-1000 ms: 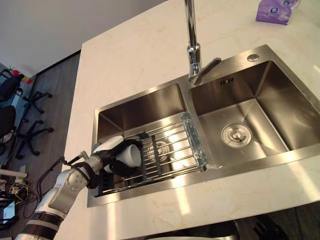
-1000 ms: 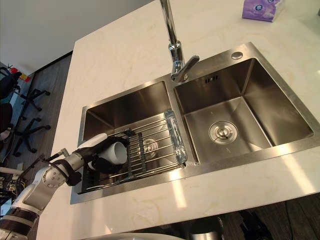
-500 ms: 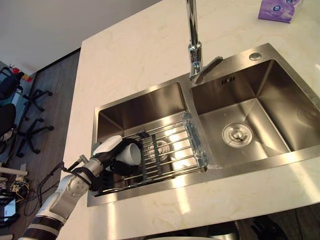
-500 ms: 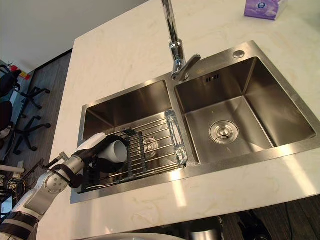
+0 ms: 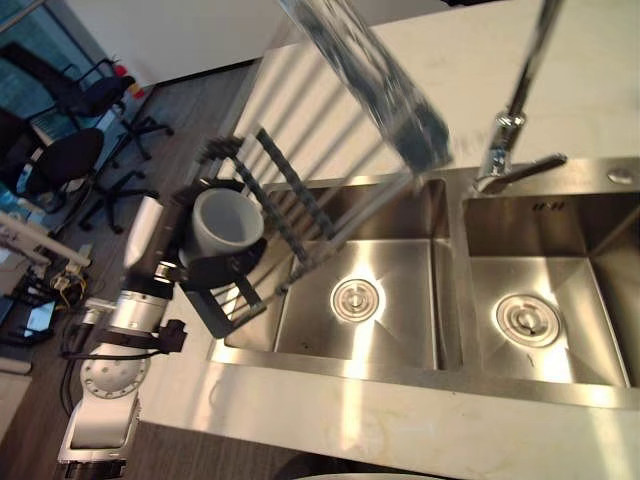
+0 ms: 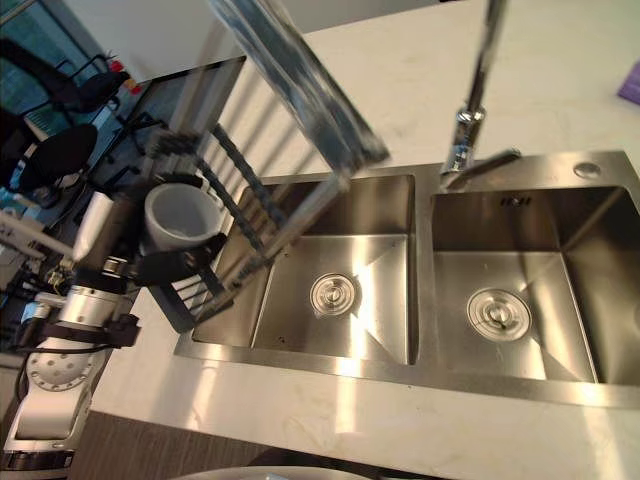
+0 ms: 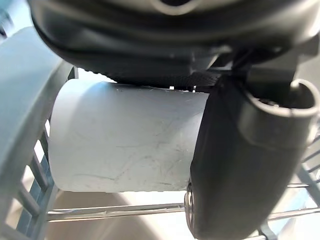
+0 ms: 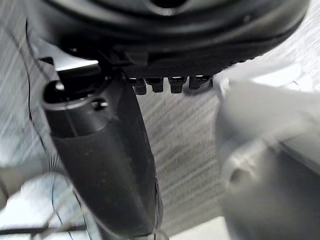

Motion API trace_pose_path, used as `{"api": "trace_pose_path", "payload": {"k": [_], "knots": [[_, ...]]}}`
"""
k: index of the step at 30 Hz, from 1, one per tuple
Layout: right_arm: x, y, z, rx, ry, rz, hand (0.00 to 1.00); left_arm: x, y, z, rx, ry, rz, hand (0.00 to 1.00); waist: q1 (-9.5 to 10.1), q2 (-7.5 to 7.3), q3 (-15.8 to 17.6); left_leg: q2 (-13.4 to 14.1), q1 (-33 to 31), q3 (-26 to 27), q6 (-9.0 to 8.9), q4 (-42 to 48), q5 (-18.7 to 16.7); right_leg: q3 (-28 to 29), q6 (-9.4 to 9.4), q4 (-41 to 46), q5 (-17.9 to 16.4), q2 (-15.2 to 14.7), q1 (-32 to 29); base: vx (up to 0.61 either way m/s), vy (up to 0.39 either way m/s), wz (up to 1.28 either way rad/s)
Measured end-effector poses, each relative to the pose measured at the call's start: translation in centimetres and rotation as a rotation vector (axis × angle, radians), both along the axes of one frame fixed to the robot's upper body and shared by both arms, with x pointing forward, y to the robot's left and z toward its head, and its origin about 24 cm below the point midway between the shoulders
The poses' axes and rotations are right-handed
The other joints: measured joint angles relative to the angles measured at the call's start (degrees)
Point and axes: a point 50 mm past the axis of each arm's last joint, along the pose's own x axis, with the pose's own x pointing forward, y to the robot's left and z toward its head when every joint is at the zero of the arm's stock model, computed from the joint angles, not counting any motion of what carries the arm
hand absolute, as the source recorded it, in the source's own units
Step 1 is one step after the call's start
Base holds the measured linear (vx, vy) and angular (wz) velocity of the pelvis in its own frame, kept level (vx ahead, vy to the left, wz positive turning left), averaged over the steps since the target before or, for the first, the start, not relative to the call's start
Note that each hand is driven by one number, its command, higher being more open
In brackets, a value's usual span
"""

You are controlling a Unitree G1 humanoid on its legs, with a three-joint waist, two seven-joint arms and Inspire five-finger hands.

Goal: Walk over to the sink, pick up the cup, carry it to the dishwasher, place the cup inside the dishwasher, then close the dishwasher door

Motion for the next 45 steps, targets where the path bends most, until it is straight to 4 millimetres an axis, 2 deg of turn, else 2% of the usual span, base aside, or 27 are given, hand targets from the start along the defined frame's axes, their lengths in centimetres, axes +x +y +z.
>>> {"api": "trace_pose_path", "payload": {"k": [1,2,3,5,7,10,15,16,17,18,19,20,21,22,23,24,26,27,28,29,30,31,32,36,40,45], "knots": [[-0.5,0.8,-0.3,0.015,0.008,-0.022,1.0,-0.3,0.1,0.5,-0.063,-0.041,-0.042,0.0,-0.3,-2.03,-0.8,-1.3,-0.8,-3.5,0.1,1.1,0.0,2.8,-1.66,3.8,-2.5,-1.2,-0.4,0.01,-0.098,1.33],[-1.0,1.1,-0.4,0.025,0.021,-0.026,1.0,-0.3,0.0,0.6,-0.089,-0.051,-0.081,0.0,-0.45,-2.86,-1.3,-1.8,-1.3,-5.6,0.22,1.6,0.1,4.9,-2.18,4.4,-3.3,-1.2,-0.1,0.05,-0.122,1.65],[-2.7,1.9,-0.8,0.054,0.047,-0.06,1.0,-0.4,-0.3,0.8,-0.112,-0.06,-0.148,0.0,0.11,-4.44,-1.9,-2.5,-1.7,-8.4,0.36,2.3,0.3,8.0,-1.49,4.2,-4.8,-1.1,0.7,0.04,-0.12,1.2],[-4.4,3.0,-1.2,0.096,0.1,-0.085,1.0,-0.6,-0.5,0.4,-0.105,-0.04,-0.18,0.0,1.78,-5.85,-2.5,-3.3,-2.1,-10.5,0.12,2.7,0.5,9.2,0.54,2.3,-6.4,-0.9,2.4,-0.02,-0.132,0.78],[-4.6,3.5,-1.4,0.119,0.128,-0.082,1.0,-0.6,-1.0,0.1,-0.079,-0.007,-0.192,0.0,1.98,-5.72,-2.7,-3.1,-3.2,-11.9,-0.29,2.7,0.9,8.7,0.99,1.2,-6.2,0.3,2.7,-0.1,-0.082,0.46],[-3.8,3.4,-1.4,0.106,0.104,-0.056,1.0,-0.3,-2.9,-0.7,0.005,0.056,-0.242,0.0,0.81,-5.18,-2.9,-2.4,-5.8,-15.0,-0.87,1.9,3.0,8.7,0.85,1.0,-6.3,2.4,1.6,-0.13,-0.079,0.47],[-4.5,3.5,-1.4,0.113,0.113,-0.11,1.0,-0.4,-2.0,-0.7,-0.002,0.037,-0.166,0.0,1.23,-4.9,-2.9,-2.5,-5.9,-16.3,-0.92,0.0,5.4,8.4,0.42,3.0,-7.8,2.6,0.8,-0.04,-0.04,0.24],[-4.9,3.4,-1.4,0.116,0.117,-0.155,1.0,-0.5,-1.9,-0.6,-0.02,0.009,-0.144,0.0,0.88,-4.86,-2.9,-2.6,-5.8,-14.1,0.55,-1.2,5.8,8.2,0.29,3.6,-8.4,2.5,1.0,-0.04,-0.026,0.54],[-5.3,3.5,-1.5,0.119,0.129,-0.193,1.0,-0.6,-1.7,-0.4,-0.036,-0.018,-0.124,0.0,0.74,-4.9,-2.9,-1.8,-5.6,-8.7,3.59,-2.0,4.7,7.2,-0.06,3.4,-8.1,2.0,1.5,-0.03,0.0,0.76],[-5.8,3.6,-1.5,0.122,0.14,-0.225,1.0,-0.8,-1.5,-0.3,-0.056,-0.051,-0.1,0.0,-0.25,-4.91,-2.9,-0.3,-5.7,-1.7,5.17,-2.0,3.7,5.5,0.31,2.4,-7.5,1.6,2.8,0.02,0.021,1.04],[-6.8,3.7,-1.4,0.127,0.146,-0.287,1.0,-0.6,-1.4,0.0,-0.083,-0.102,-0.083,0.0,-1.22,-4.97,-2.9,1.5,-6.1,6.2,5.77,-1.8,3.7,2.2,0.93,1.5,-6.5,0.9,4.4,0.05,0.035,1.13],[-7.3,3.7,-1.4,0.127,0.15,-0.31,1.0,-0.4,-1.4,0.2,-0.095,-0.125,-0.078,0.0,-1.53,-4.84,-2.9,2.3,-6.3,9.5,6.3,-1.4,4.0,1.0,0.96,1.5,-6.5,0.6,5.1,0.06,0.062,1.23],[-8.3,3.6,-1.3,0.122,0.16,-0.34,1.0,-0.3,-1.4,0.7,-0.115,-0.168,-0.07,0.0,-1.77,-4.49,-3.2,3.2,-6.9,13.9,7.85,0.2,5.0,-0.4,0.96,1.6,-6.6,0.2,6.0,0.05,0.079,0.89],[-8.6,3.5,-1.2,0.111,0.165,-0.343,1.0,-0.5,-1.3,1.0,-0.13,-0.207,-0.055,0.0,-1.74,-4.23,-3.4,3.2,-7.6,14.1,9.06,2.0,6.1,0.2,0.89,1.7,-7.0,0.2,6.2,0.03,0.075,0.69],[-8.5,3.5,-1.2,0.108,0.164,-0.343,1.0,-0.6,-1.2,1.1,-0.133,-0.223,-0.045,0.0,-1.75,-4.29,-3.6,2.8,-8.0,13.9,8.83,2.7,5.9,1.4,0.83,1.7,-8.1,0.2,6.0,-0.01,0.051,0.48],[-8.5,3.5,-1.2,0.104,0.162,-0.34,1.0,-0.7,-1.0,1.1,-0.149,-0.238,-0.027,0.0,-2.23,-4.57,-3.6,2.2,-9.0,12.9,8.24,3.8,5.5,4.5,1.67,2.2,-10.1,0.9,5.2,-0.07,0.016,0.58],[-8.6,3.4,-1.2,0.097,0.163,-0.34,1.0,-0.9,-1.1,0.6,-0.167,-0.224,-0.015,0.0,-3.22,-4.28,-3.7,1.7,-9.3,13.0,5.95,3.1,3.8,6.8,1.04,2.8,-11.0,1.7,5.0,-0.06,0.008,0.69],[-8.8,3.9,-1.2,0.107,0.167,-0.346,1.0,-1.0,-1.1,0.3,-0.172,-0.214,-0.007,0.0,-3.79,-5.71,-4.0,1.2,-9.5,16.1,6.23,3.6,2.2,6.9,0.25,1.8,-10.5,0.2,4.7,0.03,0.048,0.56],[-8.9,4.1,-1.3,0.113,0.17,-0.346,1.0,-1.0,-1.2,0.5,-0.17,-0.223,-0.015,0.0,-3.56,-5.79,-4.1,2.5,-12.1,17.4,7.74,14.1,1.2,5.8,0.61,2.7,-10.5,-1.0,4.4,0.05,0.056,0.4],[-8.8,4.1,-1.3,0.112,0.168,-0.343,1.0,-1.0,-1.3,0.6,-0.167,-0.227,-0.017,0.0,-3.17,-5.58,-4.2,3.1,-12.2,17.6,7.12,17.1,-0.9,5.8,1.08,3.3,-10.8,-1.1,4.4,0.06,0.022,0.25],[-8.8,3.6,-1.2,0.098,0.165,-0.342,1.0,-1.1,-1.3,0.8,-0.167,-0.236,-0.02,0.0,-3.31,-4.76,-5.0,2.9,-10.6,17.8,3.48,14.2,-2.5,5.6,2.11,4.4,-11.5,-0.6,4.4,0.05,0.008,0.19],[-8.7,3.8,-1.2,0.103,0.158,-0.342,1.0,-1.1,-1.3,0.8,-0.167,-0.237,-0.019,0.0,-3.75,-5.19,-5.6,1.9,-9.9,17.6,2.72,11.9,-1.5,5.3,2.37,4.6,-11.7,-1.4,4.4,0.07,0.025,0.33],[-8.4,4.1,-1.3,0.108,0.14,-0.339,1.0,-1.0,-1.4,0.6,-0.18,-0.23,-0.016,0.0,-4.1,-5.72,-6.3,0.4,-8.9,17.3,3.03,8.0,0.7,5.2,2.51,3.9,-11.5,-1.8,4.1,0.06,0.038,0.39],[-7.8,5.4,-1.6,0.142,0.118,-0.339,1.0,-0.6,-1.8,0.3,-0.206,-0.22,-0.018,0.0,-4.51,-5.43,-6.5,-1.8,-6.1,15.4,3.11,-2.7,7.0,3.0,3.29,1.3,-9.5,-1.2,4.8,0.02,0.008,0.3],[-8.2,5.5,-1.6,0.131,0.146,-0.325,1.0,-0.3,-1.9,-0.2,-0.224,-0.198,0.013,0.0,-4.54,-5.44,-6.4,-2.3,-4.6,14.0,3.0,-4.9,8.3,1.5,3.33,-0.7,-8.4,-0.6,6.9,0.02,-0.009,0.14],[-8.0,5.2,-1.5,0.096,0.181,-0.268,1.0,-0.9,-1.2,-1.1,-0.371,-0.215,0.103,0.0,-3.42,-5.48,-6.1,-2.6,-5.3,12.6,3.06,-5.3,8.2,-0.1,3.37,-2.2,-7.2,-0.3,7.8,-0.02,0.021,0.15]]}}
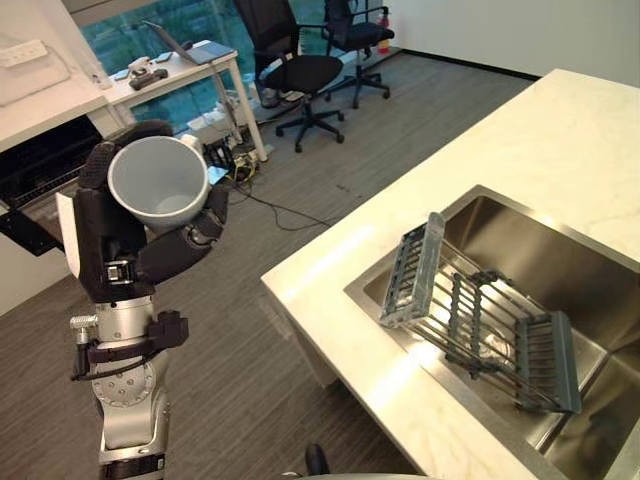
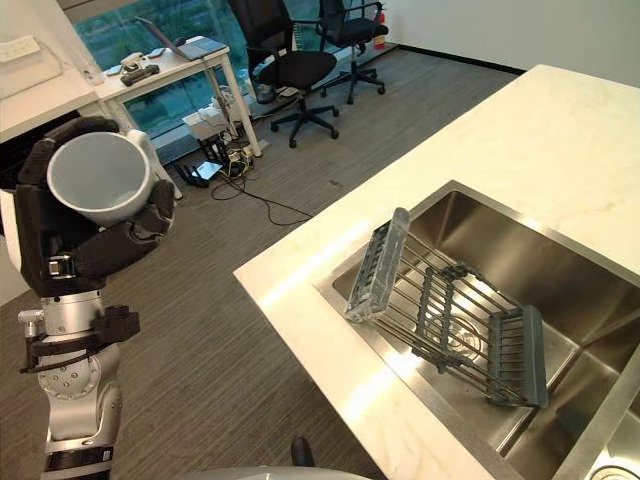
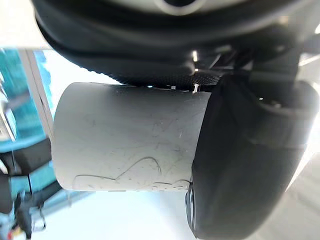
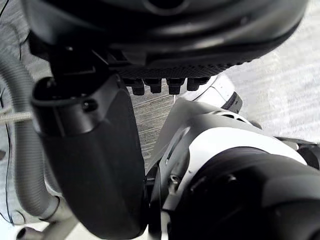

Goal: Walk over to the sink, pick up the cup, carry it to the dishwasher, place the cup inside the dishwasher, then close the dishwasher door

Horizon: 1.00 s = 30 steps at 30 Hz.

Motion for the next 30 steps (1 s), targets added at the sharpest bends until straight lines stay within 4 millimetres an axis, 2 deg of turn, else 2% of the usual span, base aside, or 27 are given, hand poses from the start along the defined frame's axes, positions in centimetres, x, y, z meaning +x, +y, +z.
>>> {"api": "trace_pose_path", "payload": {"k": [2,5,6,7,8,9,10,11,12,14,15,16,17,18,19,20,21,22,23,26,27,28,29,30], "knots": [[0.4,-0.4,0.1,-0.017,0.011,0.051,1.0,-0.6,0.7,-0.8,-0.101,0.001,0.042,0.0,0.53,-0.25,0.4,-0.4,-0.2,-0.1,0.34,0.0,-0.3,-0.3,-0.08,0.0,0.3,-0.3,0.2,-0.02,0.046,0.13],[0.9,-0.5,0.1,-0.032,0.025,0.118,1.0,-1.3,1.0,-2.0,-0.24,0.01,0.079,0.0,0.54,-1.96,1.1,-2.2,0.0,0.7,1.27,0.4,-1.7,-3.5,-1.14,0.7,-0.3,-3.0,1.8,0.03,0.099,0.48],[1.0,-0.4,0.1,-0.032,0.024,0.132,1.0,-1.0,0.3,-2.2,-0.263,0.015,0.055,0.0,0.53,-2.89,1.6,-2.9,-1.4,2.5,3.37,5.8,-5.2,-5.0,-1.76,5.0,-0.9,-5.1,2.0,0.11,0.129,0.99],[1.1,-0.7,0.3,-0.044,0.014,0.13,1.0,-0.8,-0.5,-2.8,-0.273,0.046,0.019,0.0,0.4,-2.94,2.1,-3.6,-1.7,0.3,4.19,7.7,-5.7,-2.6,-7.41,13.1,-0.5,-6.6,0.1,0.12,0.138,1.16],[1.2,-0.6,0.3,-0.044,0.006,0.128,1.0,-0.5,-1.2,-3.2,-0.277,0.07,-0.013,0.0,0.31,-2.74,2.0,-3.8,-1.4,-2.0,4.65,7.6,-5.4,0.0,-11.88,17.3,1.0,-6.4,-1.5,0.1,0.132,1.53],[1.5,0.2,0.2,-0.033,-0.02,0.115,1.0,0.1,-2.6,-3.6,-0.282,0.103,-0.081,0.0,-0.24,-2.04,1.7,-3.3,-1.4,-6.8,5.38,7.5,-4.7,6.5,-15.78,23.7,2.2,-4.0,-5.5,0.08,0.078,1.52],[1.9,0.8,0.1,-0.019,-0.031,0.115,1.0,0.3,-3.1,-3.8,-0.282,0.113,-0.111,0.0,-0.74,-1.65,1.8,-3.3,-2.0,-9.5,5.24,7.5,-4.3,9.7,-13.5,23.4,-0.4,-1.0,-6.4,0.07,0.041,2.14],[2.4,1.9,-0.1,0.018,-0.062,0.112,1.0,0.8,-3.9,-4.2,-0.284,0.137,-0.164,0.0,-1.43,-2.45,1.8,-3.9,-3.0,-14.5,4.78,7.5,-3.8,15.2,-11.29,20.9,-4.2,4.4,-8.1,0.05,-0.004,2.04],[2.2,2.4,-0.2,0.059,-0.069,0.122,1.0,1.3,-4.3,-5.1,-0.292,0.187,-0.193,0.0,-1.42,-3.08,2.0,-4.9,-2.8,-16.4,4.83,7.0,-3.8,19.4,-9.27,18.6,-5.7,7.3,-9.3,0.04,0.001,1.86],[2.6,2.2,-0.2,0.069,-0.069,0.155,1.0,1.7,-4.5,-6.3,-0.31,0.281,-0.218,0.0,-1.43,-3.15,2.1,-6.4,-1.7,-16.9,4.68,4.9,-4.1,21.1,-7.61,14.5,-6.4,8.8,-9.8,0.04,0.023,1.35],[3.0,2.2,-0.3,0.076,-0.07,0.178,1.0,1.9,-4.7,-6.6,-0.311,0.309,-0.23,0.0,-1.49,-4.98,1.7,-7.9,-1.3,-16.2,4.43,4.1,-5.1,21.3,-7.67,9.1,-6.6,8.2,-10.1,0.11,0.028,1.46],[3.5,2.6,-0.3,0.092,-0.083,0.215,1.0,2.3,-4.9,-6.0,-0.294,0.291,-0.255,0.0,-1.74,-6.24,2.2,-8.6,-5.6,-12.6,7.39,12.9,-8.2,20.2,-6.43,7.6,-5.2,6.0,-10.2,0.15,-0.042,1.45],[4.2,1.8,-0.2,0.077,-0.098,0.232,1.0,2.8,-5.3,-5.7,-0.282,0.292,-0.285,0.0,-1.37,-4.49,3.6,-6.9,-8.5,-10.3,7.95,19.2,-10.9,17.6,-5.22,9.6,-4.6,6.4,-9.6,0.13,-0.022,1.1],[4.7,1.3,-0.2,0.07,-0.096,0.255,1.0,2.7,-5.4,-6.3,-0.283,0.338,-0.294,0.0,-0.81,-4.57,3.5,-8.0,-7.7,-11.3,7.1,18.8,-10.9,17.6,-4.64,9.3,-4.7,5.6,-8.9,0.11,0.004,0.92],[5.5,0.9,-0.1,0.071,-0.097,0.347,1.0,2.7,-5.8,-6.8,-0.274,0.38,-0.317,0.0,-0.05,-4.83,2.9,-9.2,-6.0,-13.0,5.83,15.0,-9.2,17.3,-4.73,6.3,-3.9,5.7,-7.2,0.15,0.07,0.69],[5.9,0.8,-0.1,0.08,-0.096,0.407,1.0,2.7,-5.9,-6.8,-0.259,0.392,-0.337,0.0,0.17,-4.52,2.8,-9.8,-5.0,-14.0,5.55,12.0,-9.1,16.8,-5.28,3.5,-3.1,5.7,-6.3,0.17,0.058,0.85],[6.8,0.7,-0.1,0.087,-0.105,0.461,1.0,2.7,-6.0,-6.7,-0.243,0.401,-0.355,0.0,0.2,-4.82,2.7,-9.0,-4.6,-11.1,5.65,10.2,-10.2,15.6,-5.51,0.2,-0.8,5.6,-4.7,0.15,0.01,0.98],[7.9,0.7,0.0,0.083,-0.105,0.527,1.0,2.9,-5.9,-6.6,-0.211,0.411,-0.381,0.0,0.14,-4.29,3.0,-5.5,-5.4,-1.0,6.61,10.9,-8.8,13.0,-3.28,-3.3,1.2,6.0,-2.5,0.08,-0.02,0.91],[8.0,0.4,0.0,0.075,-0.098,0.542,1.0,3.0,-5.9,-6.5,-0.194,0.42,-0.396,0.0,0.53,-4.05,3.0,-6.2,-5.2,-2.1,9.0,10.9,-7.7,11.7,-3.07,-4.0,1.1,6.2,-1.7,0.14,-0.046,1.0],[8.6,-0.8,0.3,0.049,-0.094,0.538,1.0,3.1,-6.0,-6.7,-0.171,0.449,-0.458,0.0,0.71,-2.28,4.1,-7.4,-4.0,-6.2,9.0,10.6,-7.5,8.3,-3.62,-5.0,0.6,6.6,0.1,0.1,-0.045,0.79],[8.9,-0.9,0.3,0.048,-0.097,0.533,1.0,3.0,-6.1,-6.7,-0.17,0.45,-0.475,0.0,0.78,-1.52,4.4,-7.5,-3.5,-6.7,8.5,10.7,-7.5,7.8,-3.86,-5.0,0.5,7.6,-0.2,0.01,-0.055,0.54],[9.2,-1.3,0.4,0.042,-0.105,0.513,1.0,3.0,-6.3,-6.8,-0.173,0.45,-0.504,0.0,0.18,-0.22,4.8,-7.5,-2.7,-8.4,4.47,10.3,-7.8,8.0,-5.09,-4.9,-0.1,9.4,-0.8,-0.04,-0.027,0.47],[9.4,-1.1,0.4,0.045,-0.111,0.504,1.0,3.0,-6.4,-6.7,-0.172,0.448,-0.517,0.0,-0.01,-0.64,4.8,-7.6,-2.7,-7.9,-3.97,10.2,-9.7,8.6,-6.66,-5.4,0.5,9.1,-1.9,-0.04,-0.036,0.33],[10.0,-0.6,0.3,0.054,-0.124,0.488,1.0,2.7,-6.4,-6.4,-0.158,0.427,-0.538,0.0,0.36,-1.86,5.0,-4.9,-5.4,1.6,5.42,20.4,-17.6,9.7,-5.76,-2.6,1.8,6.0,-4.0,0.03,-0.089,0.0]]}}
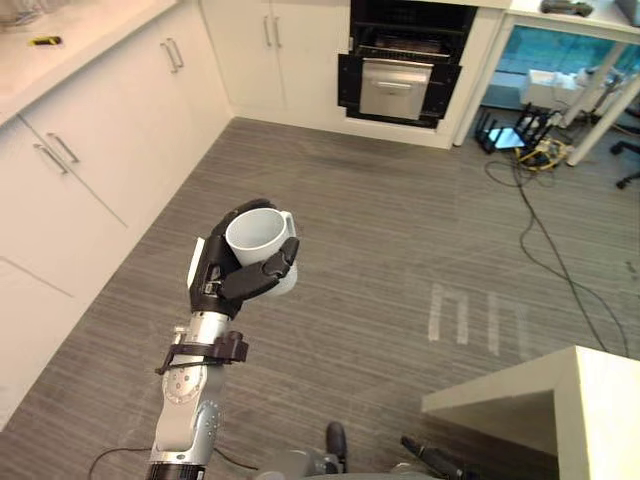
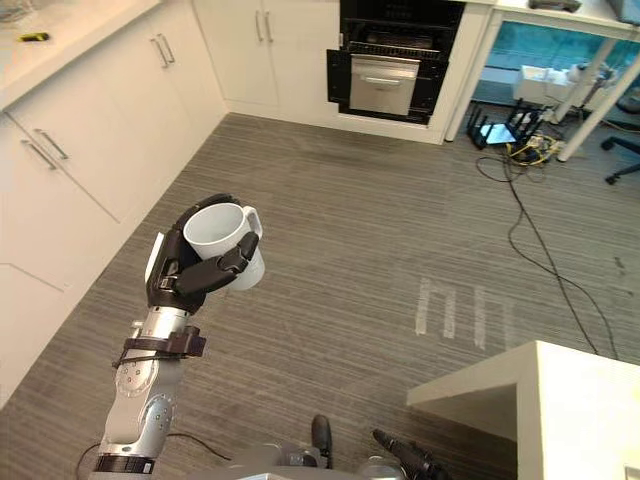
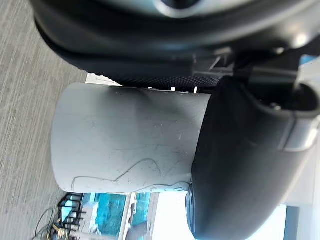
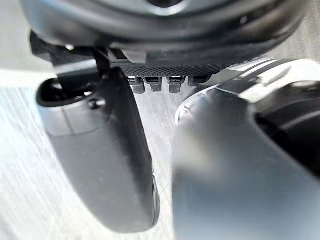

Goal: Walk over to the sink, pick up the cup, carry it to the dishwasher, place the cup inside the dishwasher, then close the dishwasher door

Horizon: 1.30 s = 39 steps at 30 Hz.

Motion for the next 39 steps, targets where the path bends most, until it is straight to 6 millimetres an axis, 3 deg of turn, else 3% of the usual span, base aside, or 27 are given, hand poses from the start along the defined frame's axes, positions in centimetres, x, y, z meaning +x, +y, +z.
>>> {"api": "trace_pose_path", "payload": {"k": [1,2,3,5,7,9,13,14,20,22,23,25,26,27,28,29,30,32,34,36,38,39], "knots": [[0.5,-1.0,0.3,-0.029,-0.008,0.002,1.0,-0.1,-0.2,0.2,0.009,-0.012,-0.027,0.0,0.21,1.11,-0.5,6.6,-0.9,2.7,-0.77,6.5,-0.6,0.1,0.02,2.7,-0.3,-0.3,-1.1,0.06,-0.11,-0.15],[0.5,-1.6,0.4,-0.04,-0.01,-0.001,1.0,-0.2,-0.3,0.2,0.012,-0.017,-0.036,0.0,0.1,1.88,-0.9,9.4,0.1,2.5,-4.12,4.2,2.4,0.4,0.15,3.8,-0.7,-0.1,-1.8,0.07,-0.025,-0.31],[0.6,-2.3,0.6,-0.056,-0.014,-0.012,1.0,-0.3,-0.4,0.6,0.011,-0.035,-0.046,0.0,0.07,2.94,-1.6,9.0,3.5,-1.6,-6.34,-1.8,2.4,1.9,1.21,4.8,-2.0,-0.5,-2.4,0.02,0.085,-0.26],[0.8,-2.0,0.6,-0.036,-0.033,-0.059,1.0,-0.2,-0.4,0.8,0.024,-0.046,-0.057,0.0,-0.56,3.11,-1.8,7.9,6.0,-1.2,-6.23,-6.4,4.5,2.4,1.22,4.1,-1.3,-1.2,-2.0,0.01,0.1,-0.16],[0.6,-1.6,0.5,-0.02,-0.043,-0.124,1.0,0.0,-0.7,0.9,0.03,-0.045,-0.091,0.0,-0.58,2.33,-1.5,7.6,7.3,-0.9,-6.38,-8.9,5.9,2.6,1.41,3.7,-1.0,-1.3,-1.6,0.0,0.008,-0.06],[0.3,-1.1,0.3,0.012,-0.05,-0.165,1.0,0.0,-0.8,0.6,0.057,-0.023,-0.121,0.0,-0.87,1.54,-1.5,7.8,9.8,-0.9,-6.91,-13.2,8.2,2.4,1.23,1.9,0.0,-0.4,-0.5,-0.02,-0.048,-0.04],[0.3,-0.6,0.3,0.027,-0.072,-0.153,1.0,0.1,-0.6,-0.5,0.065,0.027,-0.11,0.0,-1.55,1.43,-1.5,8.6,12.7,-0.1,-7.53,-18.9,11.3,2.7,0.76,-0.3,1.7,1.3,0.4,-0.03,-0.042,-0.12],[0.7,0.1,0.3,0.01,-0.087,-0.031,1.0,0.2,-0.1,-2.7,0.081,0.131,-0.082,0.0,-1.58,0.72,-1.6,9.7,11.8,0.8,-6.94,-20.4,14.4,2.2,0.54,-9.6,8.3,3.9,2.4,0.0,0.0,-0.04],[0.5,0.1,0.2,0.012,-0.083,-0.035,1.0,0.3,-0.3,-2.8,0.062,0.132,-0.074,0.0,-1.63,0.57,-1.5,9.7,11.8,1.2,-7.07,-20.3,14.2,2.6,0.54,-9.3,8.2,3.8,2.0,0.0,0.0,-0.03],[0.3,0.2,0.2,0.017,-0.081,-0.047,1.0,0.3,-0.8,-2.9,0.014,0.134,-0.056,0.0,-1.61,0.16,-1.4,9.3,11.5,1.9,-7.11,-20.1,13.3,3.2,0.47,-5.7,6.3,3.0,-0.1,0.0,0.028,-0.09],[0.4,0.3,0.2,0.021,-0.089,-0.057,1.0,0.4,-1.2,-2.9,-0.043,0.136,-0.044,0.0,-1.8,-0.75,-0.9,8.0,11.5,2.4,-6.18,-19.4,12.3,3.4,0.82,0.2,2.9,0.9,-2.7,0.01,0.062,0.09],[0.0,0.1,0.2,0.018,-0.087,-0.096,1.0,0.6,-1.8,-3.1,-0.114,0.158,-0.029,0.0,-3.33,-2.67,0.4,6.4,11.4,3.0,-5.24,-15.1,9.4,3.0,1.17,9.9,-0.5,-3.4,-4.5,0.04,0.059,0.17],[-0.1,-0.3,0.3,0.012,-0.076,-0.114,1.0,0.7,-2.1,-3.4,-0.168,0.185,-0.011,0.0,-3.14,-2.81,1.2,6.3,10.9,3.5,-4.4,-11.9,6.9,3.4,-0.46,19.3,-0.7,-5.4,-8.0,0.03,0.079,0.01],[-1.0,-0.6,0.2,0.005,-0.05,-0.139,1.0,0.7,-2.4,-4.2,-0.217,0.233,0.008,0.0,-3.37,-3.21,1.7,6.2,10.7,3.6,-3.59,-7.7,4.0,5.2,-5.15,29.9,1.8,-7.3,-12.1,0.01,0.099,-0.07],[-1.8,-0.6,0.1,0.008,-0.033,-0.178,1.0,0.7,-2.5,-4.8,-0.251,0.275,0.021,0.0,-3.82,-3.15,1.8,6.2,10.9,3.4,-3.04,-5.1,1.9,7.3,-11.47,37.0,5.9,-8.0,-15.3,0.03,0.155,0.13],[-2.3,-0.5,0.1,0.018,-0.039,-0.222,1.0,0.7,-2.6,-5.2,-0.282,0.305,0.033,0.0,-4.48,-3.06,2.0,6.6,11.2,2.6,-2.38,-3.1,0.3,9.2,-13.03,43.5,10.3,-8.0,-18.9,0.12,0.151,0.15],[-1.8,0.0,0.2,0.028,-0.076,-0.242,1.0,0.8,-2.4,-5.5,-0.31,0.325,0.052,0.0,-4.88,-2.47,2.3,7.4,11.7,2.3,-2.17,-1.0,-1.6,11.1,-7.5,45.6,6.2,-5.4,-21.3,0.14,0.131,0.16],[-1.4,1.1,0.2,0.04,-0.094,-0.247,1.0,1.2,-2.4,-5.4,-0.321,0.337,0.049,0.0,-5.27,-2.16,2.4,8.2,12.1,0.6,-1.98,-0.7,-2.4,8.4,-4.36,36.2,1.9,-1.2,-21.6,0.19,0.088,0.39],[-1.6,1.6,0.1,0.039,-0.088,-0.263,1.0,2.2,-2.9,-4.5,-0.311,0.307,0.019,0.0,-4.68,-2.61,2.6,7.1,12.1,-1.4,-1.63,-1.7,-2.7,4.2,-1.62,18.4,3.3,1.2,-21.7,0.23,0.056,0.55],[-2.0,1.5,0.0,0.024,-0.07,-0.269,1.0,2.9,-2.6,-4.1,-0.312,0.299,0.012,0.0,-3.94,-3.2,2.3,4.9,13.9,-2.1,-2.21,-2.7,-3.9,2.5,-0.83,4.3,7.9,1.9,-21.6,0.33,0.012,0.28],[-2.5,1.2,0.1,0.01,-0.058,-0.278,1.0,2.9,-2.3,-4.5,-0.32,0.32,0.023,0.0,-4.45,-2.13,2.5,4.3,16.7,-3.8,-2.58,-2.2,-6.1,3.8,-3.2,4.2,14.0,2.3,-20.4,0.47,-0.043,0.35],[-2.7,1.2,0.1,0.006,-0.062,-0.297,1.0,3.0,-2.2,-4.4,-0.318,0.316,0.019,0.0,-4.38,-1.29,2.1,4.5,18.2,-4.7,-3.37,-2.4,-7.4,4.0,-4.74,7.1,15.4,2.4,-20.6,0.49,-0.077,0.39]]}}
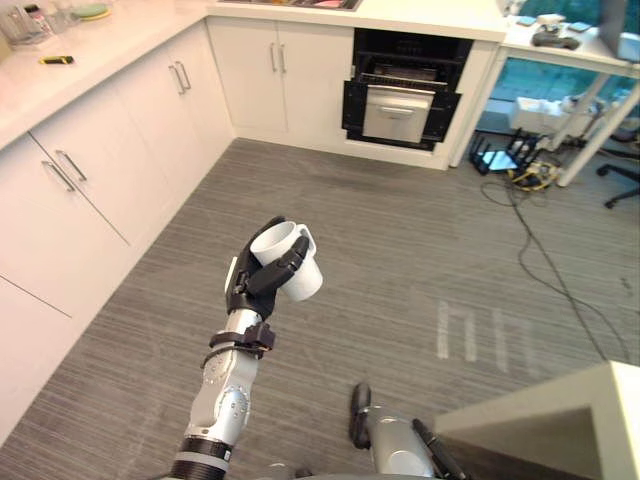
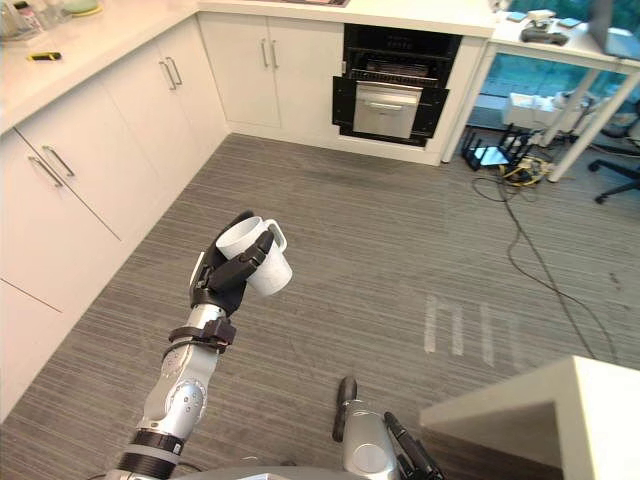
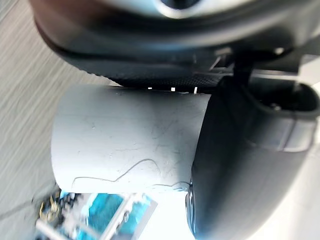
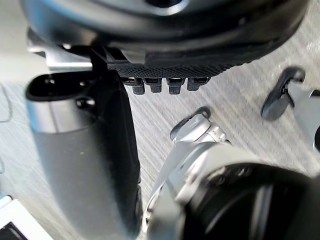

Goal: Walk over to the sink, pick up the cup, carry it to the dishwasher, place the cup inside the dishwasher, then close the dishwasher door

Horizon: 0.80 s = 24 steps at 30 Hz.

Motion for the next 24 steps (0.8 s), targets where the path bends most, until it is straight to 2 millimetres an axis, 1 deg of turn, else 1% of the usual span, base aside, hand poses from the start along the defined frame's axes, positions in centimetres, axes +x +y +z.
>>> {"api": "trace_pose_path", "payload": {"k": [1,2,3,4,5,6,7,8,9,10,11,12,13,14,15,16,17,18,19,20,21,22,23,24], "knots": [[0.0,-0.1,0.1,-0.005,-0.003,-0.002,1.0,0.0,0.0,0.1,0.0,-0.006,-0.003,0.0,0.01,0.52,-0.3,0.3,0.9,-0.4,-0.42,-0.7,-0.5,0.0,-0.71,2.4,-1.1,0.1,-0.5,0.5,-0.102,0.25],[0.1,-0.4,0.2,-0.019,-0.005,-0.001,1.0,0.0,-0.1,0.2,0.0,-0.01,-0.006,0.0,0.19,1.48,-1.2,1.5,2.5,-0.6,-1.62,-2.5,-0.8,-0.7,-0.66,5.9,-4.7,0.2,-1.0,0.52,-0.123,0.24],[0.5,-0.4,0.2,-0.029,-0.004,0.008,1.0,0.0,-0.2,0.4,0.002,-0.018,-0.012,0.0,0.2,1.53,-2.0,2.2,2.5,-0.5,-2.81,-1.2,-0.5,-1.5,-0.93,8.0,-7.4,0.0,-0.9,0.52,-0.132,0.21],[0.7,-0.4,0.2,-0.032,-0.001,0.011,1.0,0.0,-0.3,0.4,0.001,-0.016,-0.015,0.0,0.2,1.09,-2.3,2.3,1.9,-0.2,-4.17,0.6,0.3,-2.0,-1.09,8.9,-8.4,-0.5,-0.6,0.52,-0.163,0.24],[0.8,-0.6,0.3,-0.048,0.004,0.029,1.0,0.0,-0.9,0.3,-0.009,-0.007,-0.031,0.0,0.17,0.86,-2.4,2.4,0.5,0.5,-6.26,5.8,2.3,-4.5,-1.66,11.0,-10.0,-2.2,0.3,0.47,-0.204,0.06],[0.8,-0.9,0.4,-0.062,0.01,0.043,1.0,-0.2,-1.4,0.2,-0.006,-0.006,-0.041,0.0,0.47,1.37,-2.7,3.5,-1.5,2.4,-8.36,13.3,3.8,-7.3,-0.95,11.1,-12.1,-2.2,1.7,0.47,-0.22,-0.06],[0.7,-0.9,0.4,-0.064,0.013,0.046,1.0,-0.4,-1.4,0.2,-0.006,-0.008,-0.043,0.0,0.82,1.55,-3.3,4.4,-2.9,3.6,-9.63,18.0,4.6,-8.1,-1.21,9.5,-13.9,-2.3,3.5,0.49,-0.181,-0.28],[0.8,-1.3,0.4,-0.087,0.015,0.068,1.0,-0.4,-1.8,0.3,-0.004,-0.01,-0.05,0.0,1.06,3.82,-3.7,8.3,-7.3,4.8,-11.56,29.3,8.1,-8.4,-1.77,6.9,-14.9,-0.1,6.3,0.42,-0.094,-0.24],[0.9,-1.4,0.5,-0.096,0.015,0.074,1.0,-0.4,-1.9,0.3,-0.004,-0.006,-0.057,0.0,1.11,4.29,-3.5,10.3,-9.9,4.9,-11.54,35.9,9.3,-8.6,-1.78,5.7,-15.1,0.8,8.0,0.65,-0.067,-0.24],[1.3,-1.4,0.5,-0.106,0.006,0.085,1.0,-0.4,-2.1,0.3,-0.005,0.002,-0.066,0.0,1.36,4.83,-3.3,12.8,-13.7,4.6,-10.77,45.9,8.9,-8.3,-1.49,3.5,-15.8,1.8,12.0,0.53,-0.039,-0.19],[1.5,-1.4,0.6,-0.116,-0.003,0.1,1.0,-0.5,-2.0,0.2,-0.006,0.017,-0.068,0.0,1.67,4.32,-2.9,13.3,-16.0,4.2,-9.25,50.0,7.4,-7.8,-1.18,1.5,-16.0,2.1,15.1,0.6,-0.039,-0.49],[2.6,-1.7,0.9,-0.137,-0.041,0.118,1.0,-0.8,-1.7,0.0,-0.006,0.032,-0.062,0.0,2.73,3.8,-2.6,13.5,-18.9,4.2,-7.86,50.9,5.0,-5.9,-0.92,-1.4,-15.9,2.1,19.0,0.35,-0.013,-0.71],[3.7,-1.8,1.3,-0.152,-0.085,0.126,1.0,-1.2,-1.4,0.1,-0.008,0.032,-0.054,0.0,3.79,3.74,-2.5,13.8,-21.1,4.7,-6.44,48.9,3.4,-4.1,-0.7,-3.0,-15.8,2.0,20.8,0.5,0.053,-1.1],[5.9,-2.0,2.2,-0.178,-0.16,0.165,1.0,-1.7,-0.8,0.5,-0.011,0.02,-0.034,0.0,5.01,3.65,-2.4,14.4,-23.9,4.8,-4.92,42.9,1.9,-1.9,-0.61,-4.2,-15.7,1.7,22.6,0.4,0.096,-1.1],[7.9,-1.8,3.1,-0.202,-0.237,0.208,1.0,-2.2,-0.4,0.8,-0.014,0.005,-0.015,0.0,5.86,3.45,-2.0,14.6,-25.5,5.1,-4.94,36.5,1.8,-0.3,-0.38,-4.6,-15.9,1.0,23.8,0.56,0.214,-1.22],[10.3,-1.4,4.6,-0.24,-0.353,0.25,1.0,-2.9,0.1,1.4,-0.015,-0.018,0.005,0.0,6.74,2.46,-1.3,14.2,-27.0,6.0,-5.62,27.5,2.4,1.9,1.3,-4.6,-16.9,-0.9,24.9,0.32,0.158,-0.91],[11.3,-1.3,5.4,-0.264,-0.41,0.263,1.0,-3.2,0.3,1.6,-0.016,-0.03,0.012,0.0,7.07,2.11,-1.1,13.5,-27.5,6.1,-6.45,22.2,3.7,2.6,2.29,-4.6,-17.4,-2.1,25.6,0.48,0.287,-0.79],[12.7,-1.4,6.7,-0.304,-0.502,0.251,1.0,-3.6,0.4,1.9,-0.022,-0.048,0.025,0.0,7.22,2.6,-1.0,12.7,-27.1,5.6,-8.06,8.5,9.0,3.7,3.97,-4.7,-18.7,-3.0,27.0,0.33,0.234,-0.44],[13.2,-1.7,7.3,-0.325,-0.538,0.245,1.0,-3.9,0.4,1.9,-0.031,-0.056,0.033,0.0,7.22,3.84,-1.1,12.7,-26.3,4.7,-10.1,1.3,11.4,4.2,4.79,-4.7,-19.7,-2.4,27.9,0.52,0.402,-0.43],[13.9,-1.7,8.0,-0.346,-0.588,0.239,1.0,-3.9,0.7,2.2,-0.045,-0.081,0.057,0.0,7.28,5.72,-0.5,13.5,-25.1,2.7,-11.22,-2.4,17.8,6.6,6.45,-4.0,-22.7,-2.0,30.3,0.41,0.35,-0.35],[14.5,-0.8,7.9,-0.324,-0.598,0.242,1.0,-3.9,1.8,2.0,-0.037,-0.085,0.105,0.0,7.52,4.52,0.7,13.5,-25.5,3.1,-10.91,3.0,18.7,9.3,6.27,-2.0,-23.9,-2.2,31.2,0.38,0.312,-0.29],[14.4,-0.4,7.7,-0.311,-0.601,0.25,1.0,-4.0,2.6,1.7,-0.027,-0.079,0.136,0.0,7.58,3.87,1.1,13.5,-25.7,2.8,-10.72,6.3,18.6,9.7,6.01,-1.0,-24.3,-2.1,31.6,0.3,0.19,-0.2],[14.4,-0.1,7.7,-0.303,-0.61,0.262,1.0,-4.2,3.3,1.5,-0.016,-0.07,0.166,0.0,7.55,3.5,1.4,13.4,-26.4,2.1,-9.53,10.1,17.8,10.1,5.33,-0.3,-24.7,-2.3,32.1,0.29,0.168,-0.23],[14.1,0.1,7.6,-0.294,-0.61,0.274,1.0,-4.5,4.3,1.2,-0.005,-0.069,0.21,0.0,7.7,3.39,1.4,12.8,-28.0,0.4,-6.19,15.2,15.7,11.7,4.96,0.0,-25.0,-2.4,32.5,0.31,0.19,-0.27]]}}
